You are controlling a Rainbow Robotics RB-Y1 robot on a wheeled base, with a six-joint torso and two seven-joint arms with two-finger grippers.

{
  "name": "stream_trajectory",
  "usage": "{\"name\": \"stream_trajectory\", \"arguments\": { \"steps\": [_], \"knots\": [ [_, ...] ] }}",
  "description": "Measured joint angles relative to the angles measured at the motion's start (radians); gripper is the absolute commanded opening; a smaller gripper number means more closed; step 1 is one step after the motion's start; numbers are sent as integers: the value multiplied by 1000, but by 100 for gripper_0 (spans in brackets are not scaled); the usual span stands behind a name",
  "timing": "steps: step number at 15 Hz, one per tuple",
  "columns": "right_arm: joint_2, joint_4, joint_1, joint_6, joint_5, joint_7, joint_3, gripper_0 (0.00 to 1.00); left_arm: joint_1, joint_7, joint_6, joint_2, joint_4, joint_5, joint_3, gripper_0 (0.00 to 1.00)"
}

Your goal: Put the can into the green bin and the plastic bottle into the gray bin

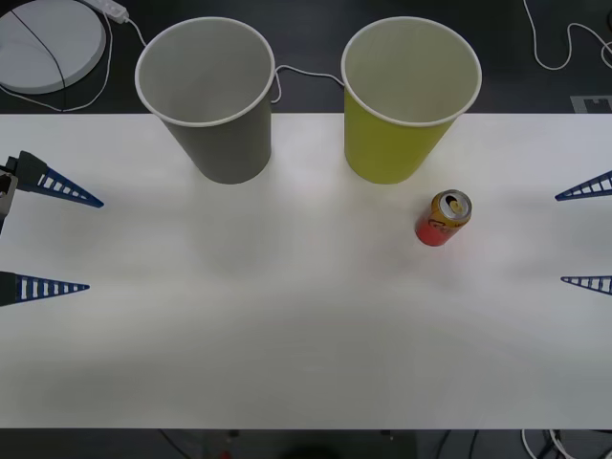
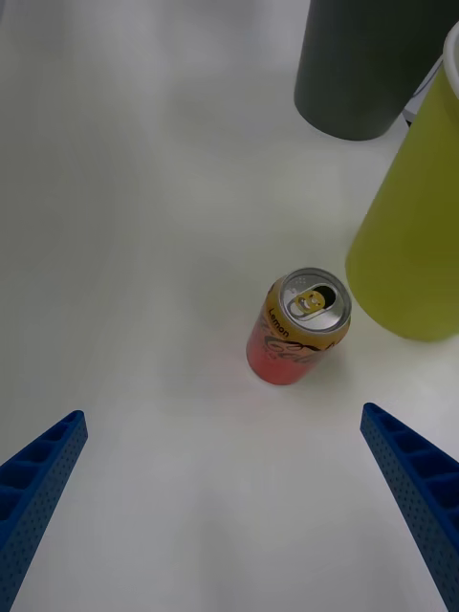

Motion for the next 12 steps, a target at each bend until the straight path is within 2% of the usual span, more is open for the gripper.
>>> {"name": "stream_trajectory", "arguments": {
  "steps": [5, 8, 12],
  "knots": [
    [0, 4, 4, 0, -2, 0, 0, 100, 0, 0, 0, 0, 0, 0, 0, 100],
    [-30, 14, 23, 0, -39, 12, 15, 100, 0, 0, 0, 0, 0, 0, 0, 100],
    [-28, 62, 41, 0, -83, 16, 11, 100, 0, 0, 0, 0, 0, 0, 0, 100]
  ]
}}
